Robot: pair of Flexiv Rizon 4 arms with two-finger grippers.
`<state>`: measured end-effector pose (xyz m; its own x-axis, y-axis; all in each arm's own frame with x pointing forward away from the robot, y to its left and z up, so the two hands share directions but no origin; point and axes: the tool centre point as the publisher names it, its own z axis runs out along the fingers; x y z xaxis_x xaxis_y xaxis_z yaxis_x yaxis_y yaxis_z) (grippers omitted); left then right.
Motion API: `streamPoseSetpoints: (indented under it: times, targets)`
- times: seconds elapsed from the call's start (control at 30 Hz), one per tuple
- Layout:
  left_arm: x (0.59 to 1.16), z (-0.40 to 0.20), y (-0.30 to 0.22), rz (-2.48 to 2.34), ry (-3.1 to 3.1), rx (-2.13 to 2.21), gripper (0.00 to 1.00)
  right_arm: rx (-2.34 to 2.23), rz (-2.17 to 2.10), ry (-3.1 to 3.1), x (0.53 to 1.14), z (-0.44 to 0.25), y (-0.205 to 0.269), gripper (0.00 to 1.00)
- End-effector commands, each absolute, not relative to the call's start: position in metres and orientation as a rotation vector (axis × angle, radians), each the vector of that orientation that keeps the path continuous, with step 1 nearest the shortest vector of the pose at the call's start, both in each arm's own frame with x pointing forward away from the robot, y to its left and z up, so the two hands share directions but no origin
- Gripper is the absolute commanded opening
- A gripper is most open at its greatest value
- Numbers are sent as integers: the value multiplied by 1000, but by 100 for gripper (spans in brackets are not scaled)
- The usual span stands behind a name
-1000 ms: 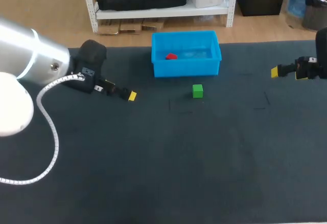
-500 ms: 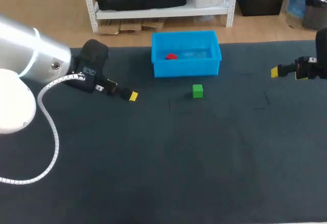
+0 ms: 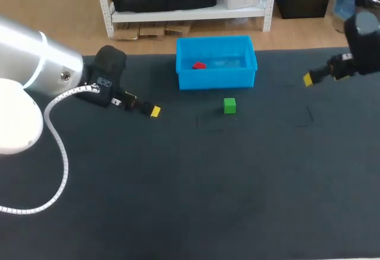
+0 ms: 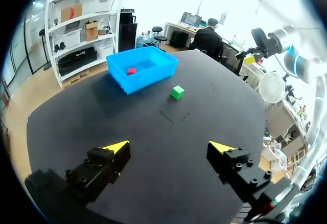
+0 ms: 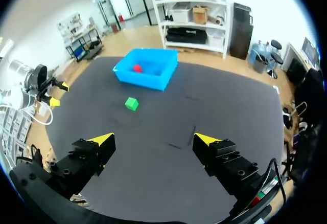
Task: Use the left arm to pick the red cube and place it into the blue plastic box first, then use the right arm to grasp the green cube and put it into the same blue plastic box after the first action is fully finished.
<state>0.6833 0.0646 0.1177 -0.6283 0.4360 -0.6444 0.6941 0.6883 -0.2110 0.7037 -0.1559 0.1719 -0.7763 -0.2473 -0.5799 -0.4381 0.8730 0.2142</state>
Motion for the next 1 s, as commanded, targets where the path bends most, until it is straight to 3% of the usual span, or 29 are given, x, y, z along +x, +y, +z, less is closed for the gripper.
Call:
streamPoseSetpoints:
  times: [0.03, 0.37, 1.0]
  targets:
    - [684, 117, 66, -613, 2330, 867, 100, -448, 307, 2549, 702, 180, -142, 100]
    - [684, 117, 66, -613, 2330, 867, 100, -427, 508, 2633, 699, 179, -114, 100]
    - [684, 117, 66, -613, 2330, 867, 100, -427, 508, 2633, 699, 179, -114, 100]
